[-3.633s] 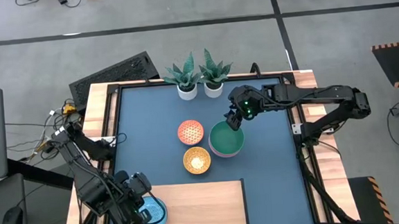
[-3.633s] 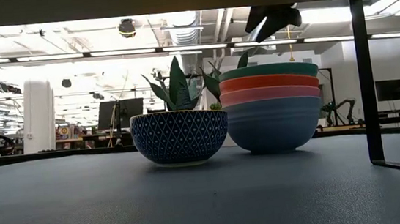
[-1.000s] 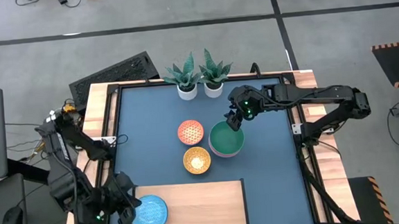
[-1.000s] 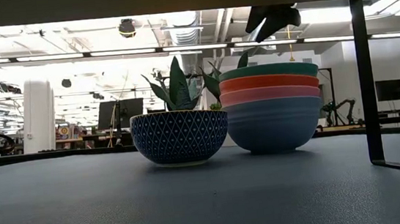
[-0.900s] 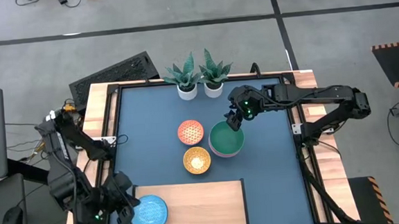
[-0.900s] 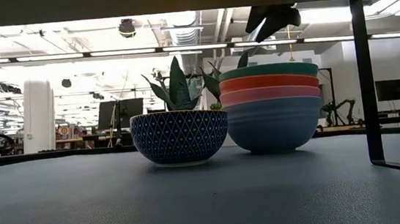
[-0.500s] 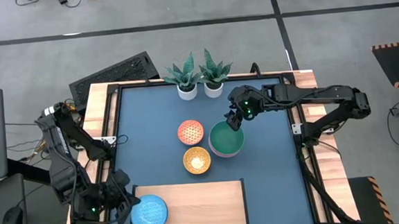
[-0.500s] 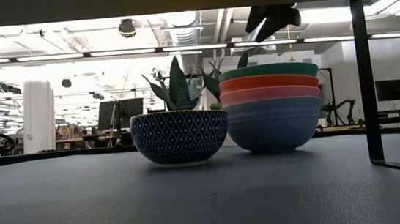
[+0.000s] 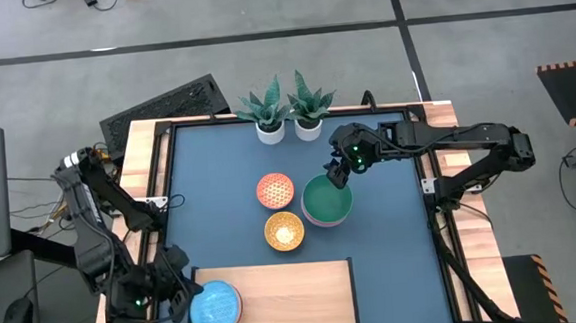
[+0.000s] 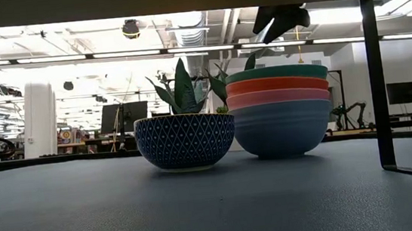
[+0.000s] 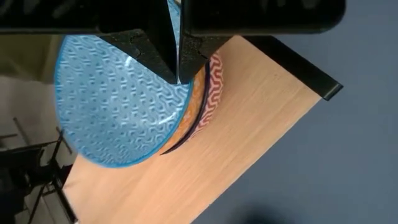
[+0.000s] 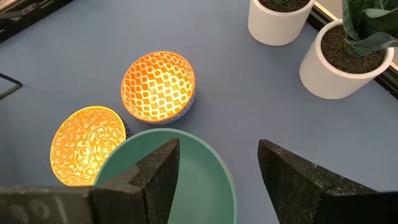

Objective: Place and stack bowls onto a shelf
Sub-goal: Stack the light blue and white bowl on top of the dark blue and white bowl on the shelf, then stack the yellow and white bowl on top of the light blue and white bowl on the shelf

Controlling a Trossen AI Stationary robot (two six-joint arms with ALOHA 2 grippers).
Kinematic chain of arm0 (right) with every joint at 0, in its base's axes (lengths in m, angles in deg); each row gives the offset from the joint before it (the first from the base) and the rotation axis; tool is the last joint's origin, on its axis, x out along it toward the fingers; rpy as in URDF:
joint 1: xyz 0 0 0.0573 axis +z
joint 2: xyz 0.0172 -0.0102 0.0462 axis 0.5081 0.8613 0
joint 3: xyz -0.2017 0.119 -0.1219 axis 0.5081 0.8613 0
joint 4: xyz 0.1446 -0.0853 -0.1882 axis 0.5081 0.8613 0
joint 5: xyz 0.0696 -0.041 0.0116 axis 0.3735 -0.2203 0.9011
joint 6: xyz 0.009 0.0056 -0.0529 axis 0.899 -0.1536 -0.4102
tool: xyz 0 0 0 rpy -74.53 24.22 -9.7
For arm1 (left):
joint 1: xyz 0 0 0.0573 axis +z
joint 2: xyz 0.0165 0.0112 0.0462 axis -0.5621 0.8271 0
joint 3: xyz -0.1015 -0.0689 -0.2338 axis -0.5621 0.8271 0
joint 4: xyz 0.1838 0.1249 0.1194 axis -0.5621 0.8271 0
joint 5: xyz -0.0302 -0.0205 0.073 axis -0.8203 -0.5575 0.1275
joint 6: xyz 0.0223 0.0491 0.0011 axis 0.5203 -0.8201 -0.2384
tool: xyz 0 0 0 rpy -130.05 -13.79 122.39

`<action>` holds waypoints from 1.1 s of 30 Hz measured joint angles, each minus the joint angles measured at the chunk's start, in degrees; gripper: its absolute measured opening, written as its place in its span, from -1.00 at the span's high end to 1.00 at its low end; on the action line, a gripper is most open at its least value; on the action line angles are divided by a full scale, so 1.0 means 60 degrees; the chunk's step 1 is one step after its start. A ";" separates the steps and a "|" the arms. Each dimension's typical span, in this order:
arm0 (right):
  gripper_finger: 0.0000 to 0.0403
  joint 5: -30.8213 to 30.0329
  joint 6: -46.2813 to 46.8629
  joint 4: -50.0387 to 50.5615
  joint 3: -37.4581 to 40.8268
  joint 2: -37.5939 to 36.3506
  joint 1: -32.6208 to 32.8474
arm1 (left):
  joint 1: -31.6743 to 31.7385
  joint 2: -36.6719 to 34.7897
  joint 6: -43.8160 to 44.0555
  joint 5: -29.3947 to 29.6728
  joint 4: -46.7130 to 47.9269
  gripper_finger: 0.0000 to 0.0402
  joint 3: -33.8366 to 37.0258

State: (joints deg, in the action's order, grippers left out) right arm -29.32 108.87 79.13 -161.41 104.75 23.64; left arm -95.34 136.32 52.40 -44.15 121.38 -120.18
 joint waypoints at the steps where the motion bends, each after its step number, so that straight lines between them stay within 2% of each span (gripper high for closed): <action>1: -0.21 0.0000 0.0000 -0.0003 0.0000 0.0001 -0.0004 | 0.0004 -0.0035 0.0062 0.0066 -0.0009 1.00 -0.0025; 4: -0.21 0.0000 0.0000 -0.0003 0.0000 0.0003 -0.0002 | 0.0007 -0.0155 0.0073 0.0701 -0.0108 1.00 -0.0274; 8: -0.21 0.0000 0.0000 -0.0019 0.0000 0.0003 -0.0003 | 0.0016 -0.0165 -0.0796 0.2299 -0.0121 1.00 -0.0840; 10: -0.21 0.0014 -0.0008 -0.0169 0.0000 0.0003 0.0008 | 0.0132 -0.0170 -0.1172 0.2745 -0.0095 1.00 -0.0991; 14: -0.21 0.0971 -0.0724 -0.1525 0.0000 0.0004 0.0156 | 0.0831 -0.0166 -0.1568 0.2590 0.0002 1.00 -0.1009; 20: -0.21 0.2103 -0.1510 -0.4997 -0.0019 0.0655 0.0616 | 0.1587 -0.0621 -0.2396 0.2583 0.0031 1.00 -0.1002; 23: -0.19 0.2678 -0.1554 -0.5745 -0.0150 0.1063 0.0920 | 0.1738 -0.1045 -0.2982 0.3171 0.0117 1.00 -0.1002; 27: 0.03 0.2521 -0.1809 -0.6246 -0.0823 0.2009 0.1772 | 0.1769 -0.1874 -0.3863 0.3968 0.0410 1.00 -0.1002; 33: 0.69 0.1993 -0.1856 -0.7061 -0.2727 0.3756 0.2772 | 0.1876 -0.2972 -0.5085 0.4665 0.1014 1.00 -0.1002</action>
State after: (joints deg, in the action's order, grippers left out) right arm -17.37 97.74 36.76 -177.77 127.28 40.27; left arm -84.09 118.49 21.89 -16.16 127.46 -126.19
